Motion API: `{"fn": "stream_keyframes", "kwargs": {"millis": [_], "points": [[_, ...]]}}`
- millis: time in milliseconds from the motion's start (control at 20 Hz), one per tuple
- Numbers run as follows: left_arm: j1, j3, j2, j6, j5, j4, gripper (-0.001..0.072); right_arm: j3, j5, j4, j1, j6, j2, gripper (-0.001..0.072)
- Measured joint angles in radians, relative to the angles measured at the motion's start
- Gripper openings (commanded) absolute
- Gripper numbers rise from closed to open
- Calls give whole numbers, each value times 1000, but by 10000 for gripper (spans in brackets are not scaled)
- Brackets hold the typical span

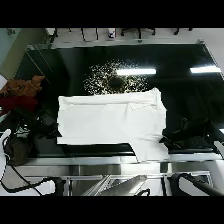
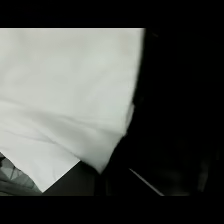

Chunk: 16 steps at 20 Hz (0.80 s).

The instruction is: Fold the shirts.

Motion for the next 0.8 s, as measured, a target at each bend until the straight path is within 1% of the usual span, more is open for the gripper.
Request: {"fn": "stream_keyframes", "kwargs": {"millis": [100, 150, 250, 400, 550, 700, 800], "points": [[0, -18, 49, -45, 7, 97, 13, 3, -26, -89, -5, 76, 63, 20], [0, -31, 68, -61, 6, 129, 13, 4, -31, -109, -6, 94, 84, 20], [-5, -53, 89, -79, -2, 172, 14, 8, -23, -113, -8, 97, 111, 20], [-35, -31, 104, -94, -13, 214, 13, 61, 43, 3, -6, 6, 117, 20], [-87, 74, 99, -107, -29, 232, 13, 190, 125, 109, 39, -62, 56, 20], [-134, 214, 41, -119, -40, 240, 13, 364, 201, 159, 117, -89, -66, 20], [-157, 307, -24, -121, -44, 243, 13, 483, 240, 175, 161, -89, -167, 20]]}}
